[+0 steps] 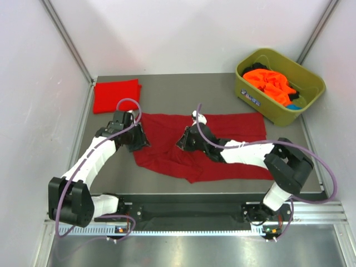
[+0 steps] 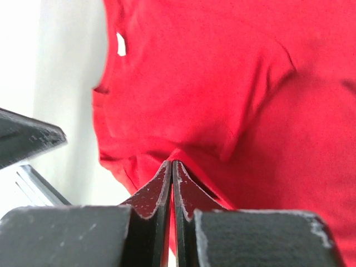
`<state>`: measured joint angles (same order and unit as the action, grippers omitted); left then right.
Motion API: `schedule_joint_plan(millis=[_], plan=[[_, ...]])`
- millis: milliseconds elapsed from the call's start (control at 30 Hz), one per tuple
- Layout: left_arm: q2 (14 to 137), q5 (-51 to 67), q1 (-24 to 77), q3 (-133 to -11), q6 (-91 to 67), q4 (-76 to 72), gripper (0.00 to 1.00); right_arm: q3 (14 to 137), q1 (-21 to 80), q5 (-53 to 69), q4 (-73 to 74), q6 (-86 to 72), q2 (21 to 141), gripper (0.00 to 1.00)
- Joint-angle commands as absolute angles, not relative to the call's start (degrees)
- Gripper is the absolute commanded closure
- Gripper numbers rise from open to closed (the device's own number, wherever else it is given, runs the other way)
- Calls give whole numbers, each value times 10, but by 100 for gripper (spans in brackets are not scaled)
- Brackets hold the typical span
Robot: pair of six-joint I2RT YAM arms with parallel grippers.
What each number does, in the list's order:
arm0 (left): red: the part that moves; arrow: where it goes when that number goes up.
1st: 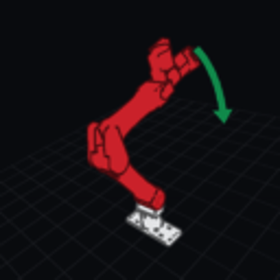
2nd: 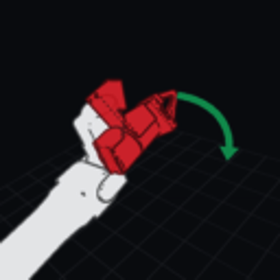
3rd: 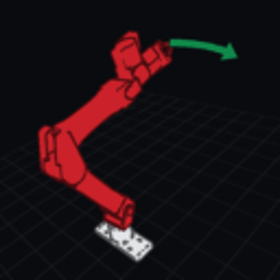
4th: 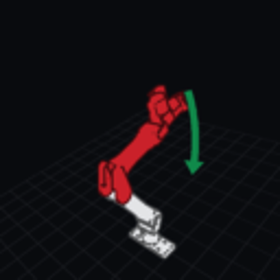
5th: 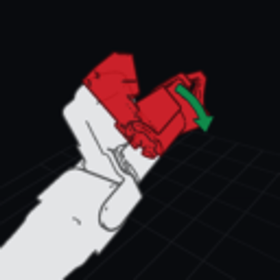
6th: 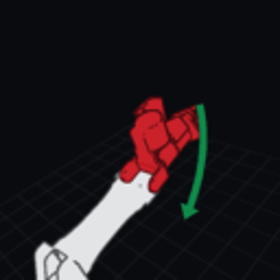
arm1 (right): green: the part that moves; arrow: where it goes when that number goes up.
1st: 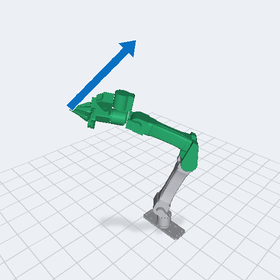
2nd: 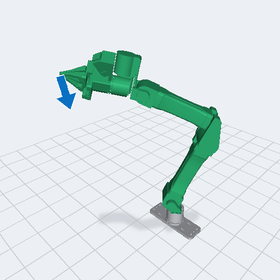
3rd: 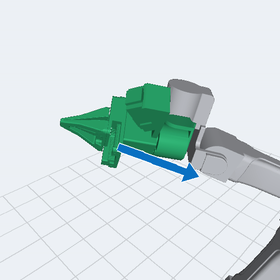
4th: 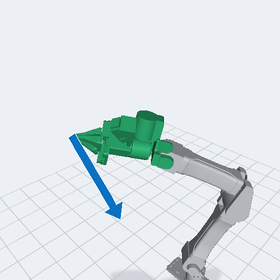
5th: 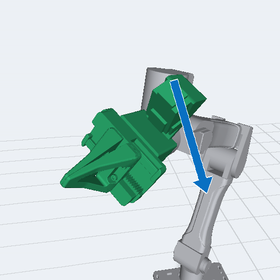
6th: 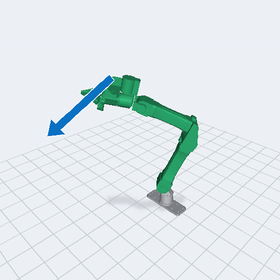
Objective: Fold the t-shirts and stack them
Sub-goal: Fold the tshirt
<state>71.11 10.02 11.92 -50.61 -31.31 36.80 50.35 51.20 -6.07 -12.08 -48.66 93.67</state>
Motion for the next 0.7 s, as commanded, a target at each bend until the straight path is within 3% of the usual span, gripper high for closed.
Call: schedule_joint_plan(millis=[0,167,433,667], plan=[[693,146,118,-520,-287,337,51,552,491,17,-163,-449,956,98],[704,188,118,-525,-272,320,50,589,469,66,-147,-407,982,97],[754,247,118,-542,-246,294,50,628,424,89,-91,-367,989,86],[786,275,118,-568,-222,258,48,649,364,138,-66,-350,976,68]])
